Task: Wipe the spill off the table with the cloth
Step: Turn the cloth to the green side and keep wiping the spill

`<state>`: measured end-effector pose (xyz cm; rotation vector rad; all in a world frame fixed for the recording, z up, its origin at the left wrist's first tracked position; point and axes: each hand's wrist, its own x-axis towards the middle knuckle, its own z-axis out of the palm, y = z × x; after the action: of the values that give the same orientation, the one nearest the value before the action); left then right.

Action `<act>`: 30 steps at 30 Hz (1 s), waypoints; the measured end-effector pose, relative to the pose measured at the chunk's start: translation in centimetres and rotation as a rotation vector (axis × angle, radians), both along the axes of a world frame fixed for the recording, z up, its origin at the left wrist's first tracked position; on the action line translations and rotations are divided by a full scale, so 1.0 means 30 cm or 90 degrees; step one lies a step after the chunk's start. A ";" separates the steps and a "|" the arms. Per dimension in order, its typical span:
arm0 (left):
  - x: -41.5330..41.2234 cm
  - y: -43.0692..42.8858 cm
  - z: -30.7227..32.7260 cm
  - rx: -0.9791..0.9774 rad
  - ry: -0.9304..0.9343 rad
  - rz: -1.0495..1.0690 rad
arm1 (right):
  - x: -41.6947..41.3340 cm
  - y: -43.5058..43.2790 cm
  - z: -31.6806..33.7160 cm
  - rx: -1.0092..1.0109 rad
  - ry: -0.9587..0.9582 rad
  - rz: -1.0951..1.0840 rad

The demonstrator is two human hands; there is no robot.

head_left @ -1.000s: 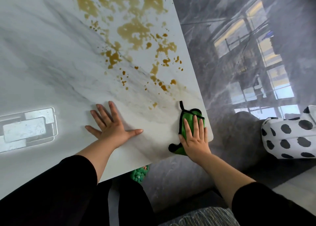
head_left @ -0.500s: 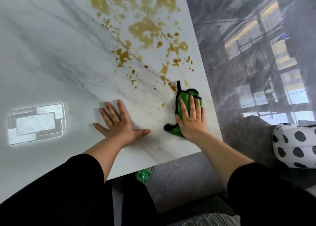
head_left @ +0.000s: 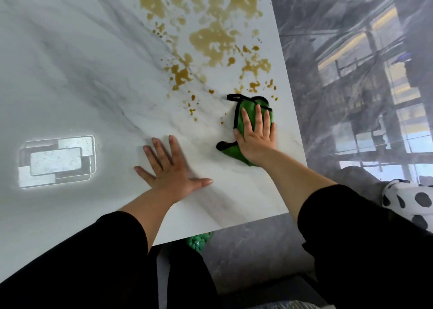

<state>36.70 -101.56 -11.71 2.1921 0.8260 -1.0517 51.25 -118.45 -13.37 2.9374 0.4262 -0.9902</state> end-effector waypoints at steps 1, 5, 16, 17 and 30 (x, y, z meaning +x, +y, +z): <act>-0.001 0.002 -0.001 -0.007 -0.003 0.002 | -0.008 -0.003 0.001 0.009 0.005 0.001; -0.007 0.002 0.010 -0.011 -0.003 0.003 | -0.184 -0.069 0.008 0.042 0.008 0.030; 0.000 -0.002 0.005 0.002 0.001 0.006 | -0.165 0.035 -0.022 0.032 -0.041 0.103; 0.000 -0.002 0.004 0.003 0.002 0.006 | -0.125 0.071 -0.026 0.031 -0.041 0.100; -0.004 0.004 0.010 -0.002 0.010 -0.003 | -0.312 -0.085 0.003 0.020 -0.027 0.253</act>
<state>36.57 -101.45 -11.41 2.1872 0.8262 -1.0735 41.90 -121.00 -13.28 2.7299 0.9812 -0.8705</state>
